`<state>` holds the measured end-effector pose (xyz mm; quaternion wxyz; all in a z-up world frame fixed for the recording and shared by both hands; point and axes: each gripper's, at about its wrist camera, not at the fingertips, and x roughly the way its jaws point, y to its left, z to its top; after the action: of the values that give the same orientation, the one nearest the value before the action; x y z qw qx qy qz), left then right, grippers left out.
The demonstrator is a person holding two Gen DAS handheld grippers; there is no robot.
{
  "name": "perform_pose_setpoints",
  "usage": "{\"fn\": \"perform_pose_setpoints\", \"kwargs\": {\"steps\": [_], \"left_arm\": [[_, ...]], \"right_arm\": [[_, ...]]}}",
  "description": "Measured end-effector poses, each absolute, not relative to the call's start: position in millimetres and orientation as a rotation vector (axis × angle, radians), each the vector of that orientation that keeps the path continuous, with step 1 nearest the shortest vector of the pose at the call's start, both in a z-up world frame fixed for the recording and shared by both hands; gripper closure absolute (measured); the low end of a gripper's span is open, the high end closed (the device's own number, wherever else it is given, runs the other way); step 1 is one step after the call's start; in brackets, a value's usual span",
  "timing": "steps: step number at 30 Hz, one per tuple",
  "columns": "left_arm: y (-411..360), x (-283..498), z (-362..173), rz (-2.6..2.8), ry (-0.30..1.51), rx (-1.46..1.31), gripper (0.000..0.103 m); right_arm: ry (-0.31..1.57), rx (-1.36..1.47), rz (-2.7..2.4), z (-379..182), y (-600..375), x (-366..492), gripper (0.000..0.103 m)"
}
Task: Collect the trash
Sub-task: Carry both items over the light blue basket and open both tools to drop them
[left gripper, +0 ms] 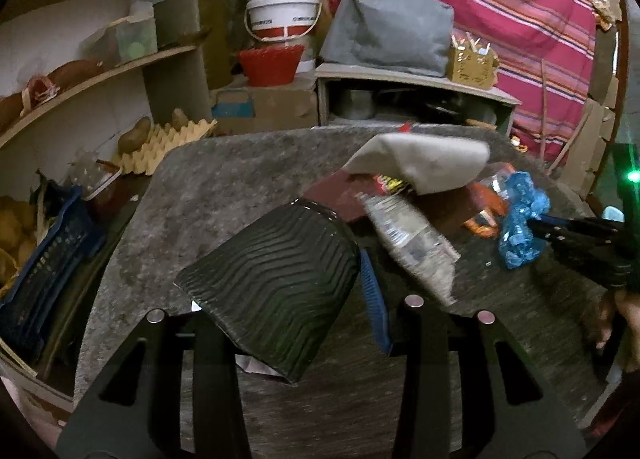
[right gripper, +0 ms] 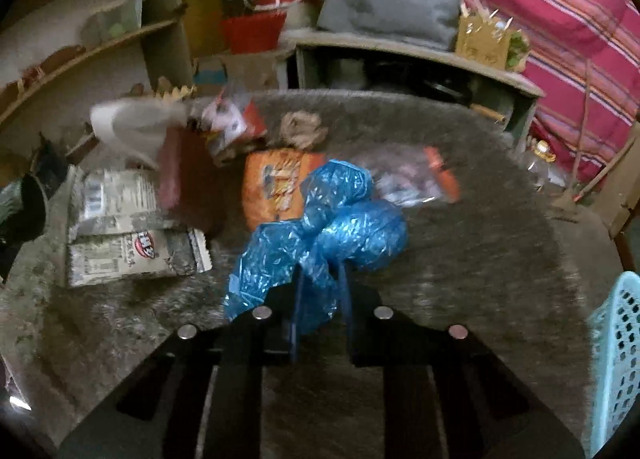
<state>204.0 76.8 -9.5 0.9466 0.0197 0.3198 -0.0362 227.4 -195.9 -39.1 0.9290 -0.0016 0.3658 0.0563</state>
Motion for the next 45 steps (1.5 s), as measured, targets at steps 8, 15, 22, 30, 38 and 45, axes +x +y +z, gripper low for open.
{"fn": "perform_pose_setpoints", "kwargs": {"steps": [8, 15, 22, 30, 38, 45], "left_arm": [[10, 204, 9, -0.166, 0.603, 0.071, 0.064], [-73, 191, 20, -0.289, 0.553, 0.122, 0.064], [-169, 181, 19, -0.448, 0.539, 0.175, 0.064], [-270, 172, 14, -0.626, 0.537, 0.172, 0.064], [-355, 171, -4, -0.735, 0.565, 0.193, 0.064], [-402, 179, -16, -0.775, 0.599, 0.224, 0.057]], "right_arm": [[0.675, 0.075, 0.023, -8, -277, 192, 0.086], [0.626, 0.103, -0.116, 12, -364, 151, 0.086], [0.635, 0.107, -0.256, 11, -449, 124, 0.086], [0.666, 0.116, -0.338, -1, -509, 98, 0.086], [0.661, 0.230, -0.391, -11, -554, 77, 0.086], [0.670, 0.250, -0.416, -19, -568, 75, 0.086]]}}
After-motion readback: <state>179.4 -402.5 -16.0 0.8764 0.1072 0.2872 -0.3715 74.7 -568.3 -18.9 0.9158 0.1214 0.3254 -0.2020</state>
